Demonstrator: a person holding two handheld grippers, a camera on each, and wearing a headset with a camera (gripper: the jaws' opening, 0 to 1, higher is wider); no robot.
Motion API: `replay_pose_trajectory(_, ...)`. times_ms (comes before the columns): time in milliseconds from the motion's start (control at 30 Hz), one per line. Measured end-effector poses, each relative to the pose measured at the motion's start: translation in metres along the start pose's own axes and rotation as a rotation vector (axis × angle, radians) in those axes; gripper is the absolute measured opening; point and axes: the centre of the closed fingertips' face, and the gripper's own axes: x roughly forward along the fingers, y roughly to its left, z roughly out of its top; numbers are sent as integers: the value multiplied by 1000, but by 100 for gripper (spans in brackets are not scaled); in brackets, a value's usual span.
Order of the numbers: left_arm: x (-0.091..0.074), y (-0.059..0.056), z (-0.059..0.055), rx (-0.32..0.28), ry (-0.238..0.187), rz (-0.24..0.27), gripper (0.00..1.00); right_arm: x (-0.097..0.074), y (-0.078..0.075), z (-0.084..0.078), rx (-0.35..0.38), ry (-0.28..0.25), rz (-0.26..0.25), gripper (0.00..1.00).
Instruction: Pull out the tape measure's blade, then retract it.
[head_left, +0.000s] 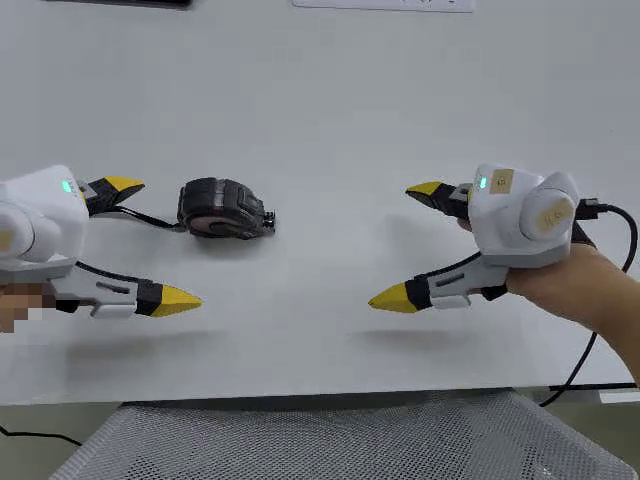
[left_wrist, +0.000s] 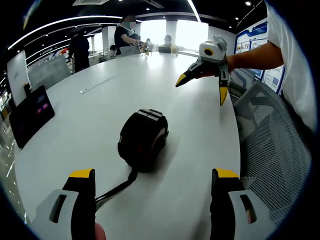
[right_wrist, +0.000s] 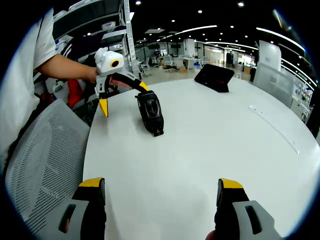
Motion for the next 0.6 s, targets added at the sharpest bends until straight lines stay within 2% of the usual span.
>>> replay_pose_trajectory(500,16,8,-1,75,68,-48,85,13,-5,9,-26,5,25,91)
replay_pose_trajectory(600,21,9,0,88,81,-61,80,17,-5,9,-36,11,33,91)
